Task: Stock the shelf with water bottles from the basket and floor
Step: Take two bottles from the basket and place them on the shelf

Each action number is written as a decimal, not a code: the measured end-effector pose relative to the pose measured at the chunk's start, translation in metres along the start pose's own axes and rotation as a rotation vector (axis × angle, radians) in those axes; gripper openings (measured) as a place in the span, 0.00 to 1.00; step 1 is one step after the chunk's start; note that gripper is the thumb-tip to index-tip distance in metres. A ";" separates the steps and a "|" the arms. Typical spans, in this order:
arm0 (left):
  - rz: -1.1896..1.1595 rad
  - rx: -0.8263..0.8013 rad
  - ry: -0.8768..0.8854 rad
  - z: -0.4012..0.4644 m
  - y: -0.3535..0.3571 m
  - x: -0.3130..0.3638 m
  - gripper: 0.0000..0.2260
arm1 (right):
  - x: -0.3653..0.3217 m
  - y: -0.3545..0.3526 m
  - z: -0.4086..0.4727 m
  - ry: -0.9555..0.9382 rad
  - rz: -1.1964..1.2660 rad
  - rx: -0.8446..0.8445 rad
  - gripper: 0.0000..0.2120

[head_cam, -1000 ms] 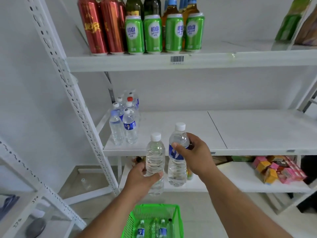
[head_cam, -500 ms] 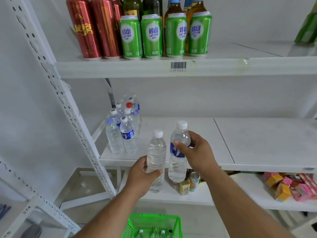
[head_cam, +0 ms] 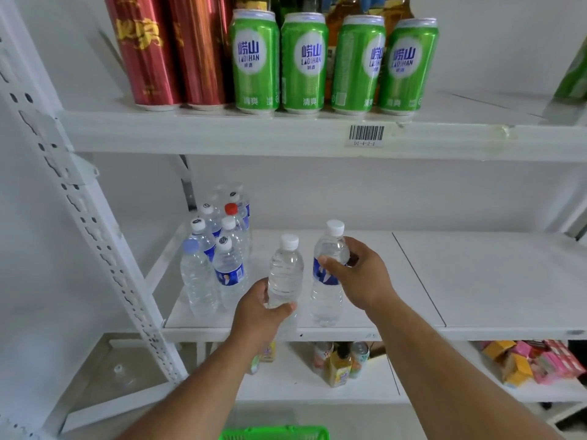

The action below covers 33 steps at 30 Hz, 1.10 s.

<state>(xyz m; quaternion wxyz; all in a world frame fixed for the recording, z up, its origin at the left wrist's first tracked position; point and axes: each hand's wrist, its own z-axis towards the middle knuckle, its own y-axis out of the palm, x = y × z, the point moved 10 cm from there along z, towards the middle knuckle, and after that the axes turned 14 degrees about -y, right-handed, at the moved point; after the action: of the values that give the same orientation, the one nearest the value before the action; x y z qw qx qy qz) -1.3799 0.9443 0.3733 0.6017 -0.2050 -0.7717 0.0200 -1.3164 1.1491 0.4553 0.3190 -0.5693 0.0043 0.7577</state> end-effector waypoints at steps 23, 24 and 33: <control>-0.031 0.138 -0.050 0.127 0.033 0.026 0.21 | 0.082 0.028 0.132 0.026 -0.021 -0.153 0.12; -0.031 0.143 -0.041 0.132 0.034 0.030 0.19 | 0.086 0.031 0.138 0.027 -0.024 -0.163 0.13; -0.056 0.242 -0.023 0.191 0.035 0.051 0.16 | 0.116 0.061 0.199 0.046 -0.091 -0.206 0.15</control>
<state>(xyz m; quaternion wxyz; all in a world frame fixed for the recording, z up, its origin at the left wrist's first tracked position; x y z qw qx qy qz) -1.5588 1.0350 0.3581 0.6133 -0.1091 -0.7760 0.0984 -1.5343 1.2298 0.4028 0.2926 -0.6157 -0.0921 0.7258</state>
